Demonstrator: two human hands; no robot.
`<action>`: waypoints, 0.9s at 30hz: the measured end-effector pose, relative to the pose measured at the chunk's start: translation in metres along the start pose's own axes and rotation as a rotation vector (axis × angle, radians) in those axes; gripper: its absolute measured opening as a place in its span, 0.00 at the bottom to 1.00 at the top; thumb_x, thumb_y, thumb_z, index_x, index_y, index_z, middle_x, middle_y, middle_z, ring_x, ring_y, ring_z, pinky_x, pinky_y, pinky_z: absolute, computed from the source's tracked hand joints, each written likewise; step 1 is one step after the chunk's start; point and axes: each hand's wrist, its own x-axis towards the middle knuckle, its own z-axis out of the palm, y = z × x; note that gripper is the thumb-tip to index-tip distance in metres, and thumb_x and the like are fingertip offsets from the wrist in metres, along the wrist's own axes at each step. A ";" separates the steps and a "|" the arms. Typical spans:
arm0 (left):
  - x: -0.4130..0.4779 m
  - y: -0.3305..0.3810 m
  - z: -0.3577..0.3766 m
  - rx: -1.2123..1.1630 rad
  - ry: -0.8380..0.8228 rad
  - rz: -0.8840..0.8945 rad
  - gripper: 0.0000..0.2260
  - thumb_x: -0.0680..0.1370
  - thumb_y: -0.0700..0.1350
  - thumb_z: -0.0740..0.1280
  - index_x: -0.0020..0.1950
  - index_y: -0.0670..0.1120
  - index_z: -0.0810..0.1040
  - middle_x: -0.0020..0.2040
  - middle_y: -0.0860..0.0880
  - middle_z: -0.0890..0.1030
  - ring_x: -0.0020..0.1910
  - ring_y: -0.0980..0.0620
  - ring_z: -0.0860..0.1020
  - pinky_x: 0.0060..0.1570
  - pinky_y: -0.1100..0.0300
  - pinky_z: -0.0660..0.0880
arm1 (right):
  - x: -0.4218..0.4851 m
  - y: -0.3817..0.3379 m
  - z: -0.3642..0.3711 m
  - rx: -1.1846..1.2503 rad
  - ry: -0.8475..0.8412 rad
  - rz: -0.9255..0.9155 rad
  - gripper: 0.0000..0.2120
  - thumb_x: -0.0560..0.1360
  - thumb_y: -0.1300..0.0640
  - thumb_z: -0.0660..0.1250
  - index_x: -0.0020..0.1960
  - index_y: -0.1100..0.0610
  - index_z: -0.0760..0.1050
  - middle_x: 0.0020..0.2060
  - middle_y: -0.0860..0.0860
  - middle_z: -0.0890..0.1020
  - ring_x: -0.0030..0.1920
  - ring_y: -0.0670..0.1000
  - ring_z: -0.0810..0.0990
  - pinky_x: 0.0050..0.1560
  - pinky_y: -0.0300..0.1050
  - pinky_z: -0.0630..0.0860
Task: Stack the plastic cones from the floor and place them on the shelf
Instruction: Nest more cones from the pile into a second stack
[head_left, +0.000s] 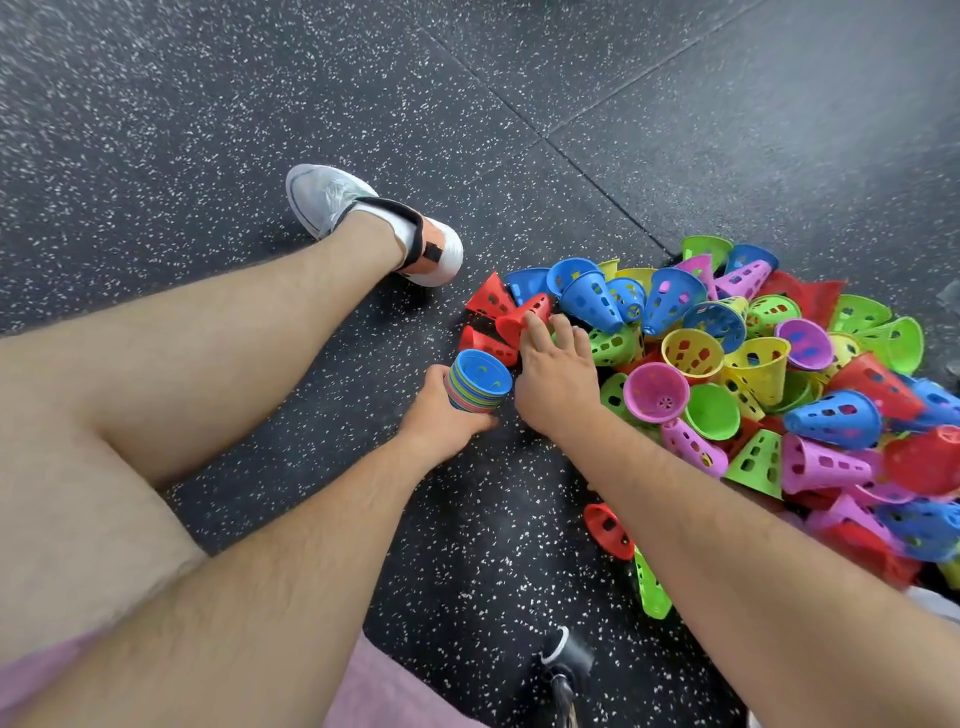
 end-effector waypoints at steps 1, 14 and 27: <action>-0.001 0.001 0.000 -0.002 0.001 0.002 0.32 0.66 0.47 0.83 0.61 0.51 0.67 0.52 0.53 0.81 0.54 0.47 0.81 0.62 0.49 0.76 | -0.001 0.001 -0.001 0.016 0.040 0.004 0.31 0.77 0.55 0.56 0.80 0.60 0.56 0.79 0.51 0.57 0.77 0.60 0.55 0.76 0.56 0.52; -0.017 0.011 0.005 0.001 -0.005 0.039 0.31 0.67 0.47 0.83 0.61 0.49 0.68 0.53 0.50 0.81 0.53 0.46 0.82 0.58 0.49 0.78 | -0.026 0.032 -0.026 0.579 0.553 0.147 0.30 0.65 0.40 0.73 0.59 0.58 0.77 0.56 0.53 0.77 0.58 0.57 0.73 0.62 0.50 0.68; -0.036 0.000 0.006 -0.013 -0.035 0.070 0.29 0.68 0.43 0.83 0.62 0.49 0.69 0.49 0.55 0.81 0.49 0.51 0.80 0.48 0.59 0.74 | -0.043 0.011 -0.028 0.741 0.350 0.001 0.20 0.74 0.38 0.67 0.56 0.52 0.76 0.48 0.46 0.79 0.50 0.50 0.74 0.55 0.50 0.73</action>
